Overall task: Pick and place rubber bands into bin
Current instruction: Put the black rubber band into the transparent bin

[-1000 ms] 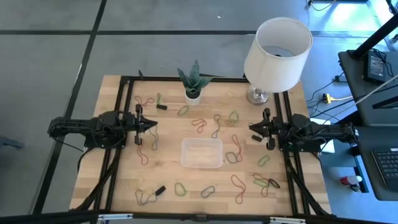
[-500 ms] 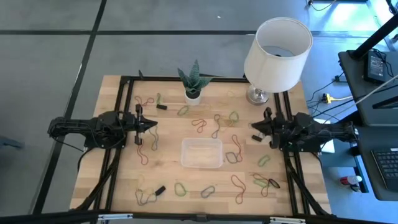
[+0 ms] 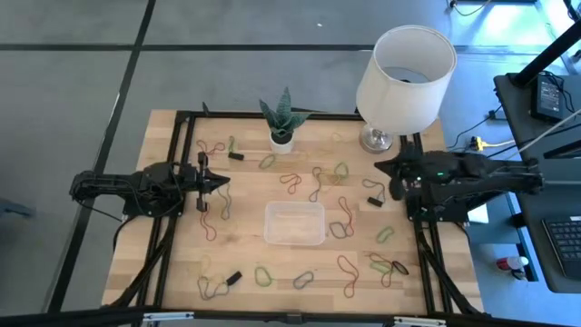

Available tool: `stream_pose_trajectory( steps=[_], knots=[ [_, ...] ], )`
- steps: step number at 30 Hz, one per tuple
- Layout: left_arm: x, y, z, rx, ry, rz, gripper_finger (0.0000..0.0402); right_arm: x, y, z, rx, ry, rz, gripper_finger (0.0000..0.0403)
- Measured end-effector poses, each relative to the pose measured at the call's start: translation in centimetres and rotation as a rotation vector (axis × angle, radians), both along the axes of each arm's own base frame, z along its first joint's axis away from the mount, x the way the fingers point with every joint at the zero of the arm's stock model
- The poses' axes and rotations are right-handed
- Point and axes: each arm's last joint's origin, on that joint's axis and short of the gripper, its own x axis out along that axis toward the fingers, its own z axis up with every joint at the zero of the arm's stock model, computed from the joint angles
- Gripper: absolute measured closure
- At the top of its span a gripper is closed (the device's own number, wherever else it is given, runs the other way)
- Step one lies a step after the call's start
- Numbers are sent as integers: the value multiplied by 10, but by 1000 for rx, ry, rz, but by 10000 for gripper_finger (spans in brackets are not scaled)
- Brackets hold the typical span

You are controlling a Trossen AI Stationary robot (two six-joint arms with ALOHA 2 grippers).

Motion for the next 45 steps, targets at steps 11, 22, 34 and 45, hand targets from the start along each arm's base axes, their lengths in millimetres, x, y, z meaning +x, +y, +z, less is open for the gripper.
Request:
stream_pose_trajectory(
  steps=[11, 22, 34, 45],
  knots=[
    [0, 0, 0, 0, 1, 0, 398, 58, 4, -46, 62, 616, 64, 338],
    [0, 0, 0, 0, 1, 0, 398, 79, -6, -97, 172, 959, 141, 256],
    [0, 0, 0, 0, 1, 0, 398, 79, -5, -145, 345, 957, 42, 259],
    [0, 0, 0, 0, 1, 0, 398, 95, -4, -104, 404, 858, -254, 393]
  ],
)
